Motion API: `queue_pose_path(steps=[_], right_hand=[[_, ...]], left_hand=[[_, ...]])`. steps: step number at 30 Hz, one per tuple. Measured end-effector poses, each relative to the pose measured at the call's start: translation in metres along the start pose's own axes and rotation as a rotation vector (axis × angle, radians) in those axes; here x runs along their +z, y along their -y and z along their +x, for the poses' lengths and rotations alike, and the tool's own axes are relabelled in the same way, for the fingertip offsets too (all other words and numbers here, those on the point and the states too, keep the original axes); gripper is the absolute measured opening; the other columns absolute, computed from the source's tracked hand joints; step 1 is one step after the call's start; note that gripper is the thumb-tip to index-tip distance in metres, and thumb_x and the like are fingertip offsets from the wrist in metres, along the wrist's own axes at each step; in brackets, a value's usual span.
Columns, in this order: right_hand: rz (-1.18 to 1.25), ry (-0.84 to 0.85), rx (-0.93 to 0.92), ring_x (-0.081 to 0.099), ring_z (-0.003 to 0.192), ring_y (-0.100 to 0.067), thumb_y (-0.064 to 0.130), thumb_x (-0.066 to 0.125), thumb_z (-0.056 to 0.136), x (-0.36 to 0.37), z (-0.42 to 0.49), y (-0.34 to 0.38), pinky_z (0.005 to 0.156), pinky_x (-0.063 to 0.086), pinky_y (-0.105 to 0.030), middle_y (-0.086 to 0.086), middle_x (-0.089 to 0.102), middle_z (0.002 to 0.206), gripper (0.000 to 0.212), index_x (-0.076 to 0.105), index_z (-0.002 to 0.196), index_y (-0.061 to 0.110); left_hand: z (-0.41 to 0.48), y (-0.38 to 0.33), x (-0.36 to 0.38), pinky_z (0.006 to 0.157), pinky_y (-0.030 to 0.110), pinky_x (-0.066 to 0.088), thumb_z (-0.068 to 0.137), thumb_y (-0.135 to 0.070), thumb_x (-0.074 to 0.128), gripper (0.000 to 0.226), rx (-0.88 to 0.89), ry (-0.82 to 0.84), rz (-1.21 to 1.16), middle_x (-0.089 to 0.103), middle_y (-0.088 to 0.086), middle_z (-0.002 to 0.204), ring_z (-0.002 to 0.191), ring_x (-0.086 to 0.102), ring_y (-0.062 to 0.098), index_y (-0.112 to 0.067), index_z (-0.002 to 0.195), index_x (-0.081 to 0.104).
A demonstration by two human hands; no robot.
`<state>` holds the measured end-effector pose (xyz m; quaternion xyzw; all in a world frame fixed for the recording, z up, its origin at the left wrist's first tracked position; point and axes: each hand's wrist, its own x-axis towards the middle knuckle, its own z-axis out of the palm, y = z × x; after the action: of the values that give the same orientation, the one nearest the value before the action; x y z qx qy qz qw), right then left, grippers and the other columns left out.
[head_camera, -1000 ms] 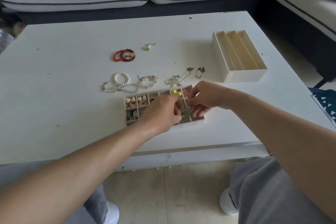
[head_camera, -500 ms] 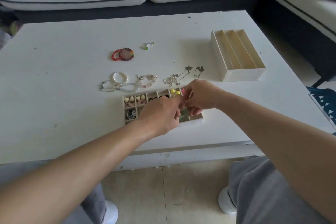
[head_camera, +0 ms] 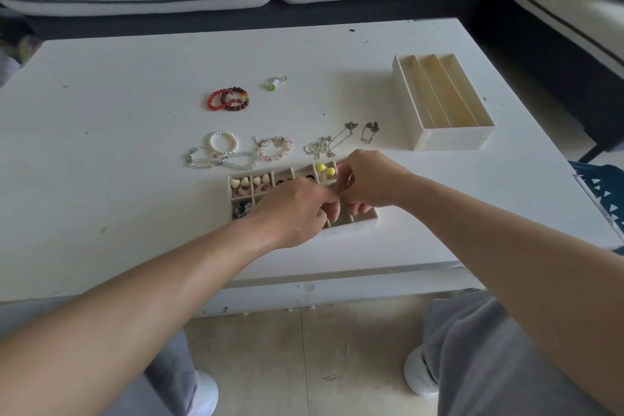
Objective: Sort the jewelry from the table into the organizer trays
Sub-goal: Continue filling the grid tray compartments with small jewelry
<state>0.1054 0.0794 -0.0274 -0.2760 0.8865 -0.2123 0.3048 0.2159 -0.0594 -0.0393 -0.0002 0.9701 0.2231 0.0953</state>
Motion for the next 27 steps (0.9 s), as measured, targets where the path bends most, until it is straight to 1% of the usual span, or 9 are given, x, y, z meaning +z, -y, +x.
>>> queue_pose_path(steps=[3,5,10,12,15,20,23,24,27], right_hand=[[-0.106,-0.020,-0.019,0.068,0.053,-0.020,0.013,0.070,0.088,0.004,0.002,0.001,0.051,0.055,-0.022,-0.005,0.074,0.065,0.004,0.068,0.085,0.011],[-0.161,-0.038,-0.025,0.060,0.047,-0.013,0.017,0.071,0.087,0.007,0.003,0.000,0.052,0.053,-0.023,-0.003,0.072,0.064,0.005,0.067,0.084,0.016],[-0.248,-0.090,-0.060,0.063,0.086,-0.019,0.022,0.074,0.081,0.012,0.004,0.001,0.077,0.058,-0.036,0.004,0.066,0.083,0.017,0.063,0.073,0.031],[-0.231,-0.065,-0.072,0.063,0.084,-0.018,0.020,0.074,0.081,0.011,0.004,0.000,0.074,0.056,-0.033,0.005,0.065,0.081,0.015,0.066,0.075,0.031],[-0.201,0.003,-0.077,0.066,0.069,-0.012,0.020,0.074,0.082,0.007,0.003,-0.002,0.068,0.054,-0.027,0.003,0.067,0.065,0.012,0.071,0.077,0.031],[-0.214,0.062,-0.131,0.060,0.065,-0.006,0.023,0.068,0.091,0.003,-0.003,0.004,0.062,0.048,-0.019,0.020,0.059,0.050,0.011,0.078,0.090,0.027],[-0.234,0.095,-0.134,0.067,0.072,-0.014,0.023,0.066,0.092,0.002,-0.005,0.006,0.068,0.056,-0.024,0.010,0.068,0.063,0.012,0.078,0.092,0.025],[-0.228,0.090,-0.132,0.069,0.075,-0.016,0.022,0.067,0.091,0.002,-0.006,0.006,0.072,0.058,-0.028,0.007,0.070,0.065,0.011,0.078,0.091,0.025],[-0.221,0.062,-0.144,0.071,0.077,-0.016,0.018,0.072,0.086,0.002,-0.005,0.005,0.076,0.059,-0.031,0.022,0.060,0.049,0.010,0.074,0.082,0.028]], left_hand=[[0.003,0.001,0.001,0.071,0.033,0.051,0.088,-0.012,0.047,0.031,-0.047,-0.116,0.059,0.063,-0.014,0.093,0.089,0.059,0.014,-0.032,0.079,0.069],[0.005,0.002,0.002,0.076,0.038,0.054,0.090,-0.014,0.047,0.032,-0.097,-0.108,0.074,0.063,-0.013,0.099,0.094,0.060,0.017,-0.034,0.085,0.071],[0.003,-0.001,0.005,0.092,0.030,0.047,0.092,-0.015,0.045,0.041,-0.044,-0.003,0.011,0.064,-0.020,0.123,0.114,0.058,0.014,-0.039,0.102,0.076],[0.002,-0.002,0.006,0.098,0.031,0.045,0.093,-0.014,0.043,0.045,-0.002,0.041,-0.005,0.058,-0.024,0.138,0.124,0.054,0.012,-0.040,0.108,0.076],[0.001,-0.002,0.007,0.103,0.035,0.046,0.095,-0.014,0.040,0.048,0.029,0.075,0.024,0.048,-0.024,0.149,0.133,0.050,0.013,-0.042,0.115,0.074],[0.001,-0.001,0.007,0.103,0.035,0.046,0.097,-0.016,0.040,0.046,-0.003,0.091,0.045,0.054,-0.017,0.145,0.130,0.052,0.017,-0.040,0.122,0.071],[0.002,0.001,0.007,0.100,0.036,0.048,0.097,-0.016,0.042,0.045,-0.008,0.090,0.024,0.060,-0.015,0.137,0.124,0.056,0.017,-0.038,0.120,0.073],[0.002,0.001,0.006,0.097,0.034,0.049,0.096,-0.015,0.043,0.044,-0.006,0.077,0.014,0.063,-0.016,0.133,0.119,0.058,0.015,-0.037,0.117,0.074],[0.003,0.002,0.003,0.080,0.029,0.050,0.092,-0.015,0.047,0.039,-0.037,-0.006,-0.006,0.068,-0.016,0.111,0.099,0.064,0.014,-0.036,0.095,0.080]])
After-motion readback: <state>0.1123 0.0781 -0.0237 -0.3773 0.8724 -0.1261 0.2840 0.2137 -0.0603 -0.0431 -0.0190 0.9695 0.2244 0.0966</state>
